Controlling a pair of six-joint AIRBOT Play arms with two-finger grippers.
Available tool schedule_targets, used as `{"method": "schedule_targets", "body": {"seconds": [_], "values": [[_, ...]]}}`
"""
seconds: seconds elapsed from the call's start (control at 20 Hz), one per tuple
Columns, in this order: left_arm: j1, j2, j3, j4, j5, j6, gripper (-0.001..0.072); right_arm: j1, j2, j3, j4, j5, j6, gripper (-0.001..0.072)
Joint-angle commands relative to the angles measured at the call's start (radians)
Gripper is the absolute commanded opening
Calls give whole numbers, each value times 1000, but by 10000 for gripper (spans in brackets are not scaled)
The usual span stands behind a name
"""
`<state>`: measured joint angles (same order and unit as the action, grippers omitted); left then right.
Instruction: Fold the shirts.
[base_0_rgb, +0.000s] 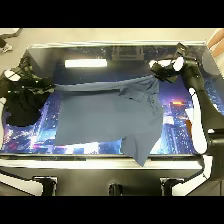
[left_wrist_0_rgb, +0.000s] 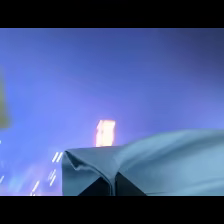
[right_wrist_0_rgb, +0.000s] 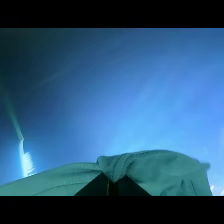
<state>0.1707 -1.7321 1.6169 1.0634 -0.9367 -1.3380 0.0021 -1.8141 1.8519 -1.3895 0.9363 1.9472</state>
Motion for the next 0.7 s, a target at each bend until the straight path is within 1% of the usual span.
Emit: {"method": "schedule_targets", "body": {"seconds": [0.0,0.05,0.1,0.15,0.25,0.3,0.35,0.4,0.5,0.65], "values": [[-41,-35,-2,-32,132,3,24,-71,-35,0,69,-38,-85,40],[-41,-30,3,-32,100,4,25,-85,-27,1,69,4,-114,40],[-33,-22,8,-27,45,8,24,-105,-11,1,69,91,-153,40],[-21,-14,14,-16,-15,8,25,-120,2,1,69,203,-188,40],[11,-16,18,-6,-137,8,25,-128,8,-7,65,513,-224,39],[30,-28,18,-5,-221,7,25,-122,8,-32,60,599,-267,38],[49,-45,17,-5,-317,2,24,-116,8,-72,42,640,-284,38],[65,-64,16,-5,-399,3,24,-115,8,-118,17,635,-277,38],[86,-101,16,-5,-510,-17,24,-117,0,-206,34,557,-244,38],[82,-135,15,-6,-549,-24,24,-117,-16,-229,128,477,-230,38]]}}
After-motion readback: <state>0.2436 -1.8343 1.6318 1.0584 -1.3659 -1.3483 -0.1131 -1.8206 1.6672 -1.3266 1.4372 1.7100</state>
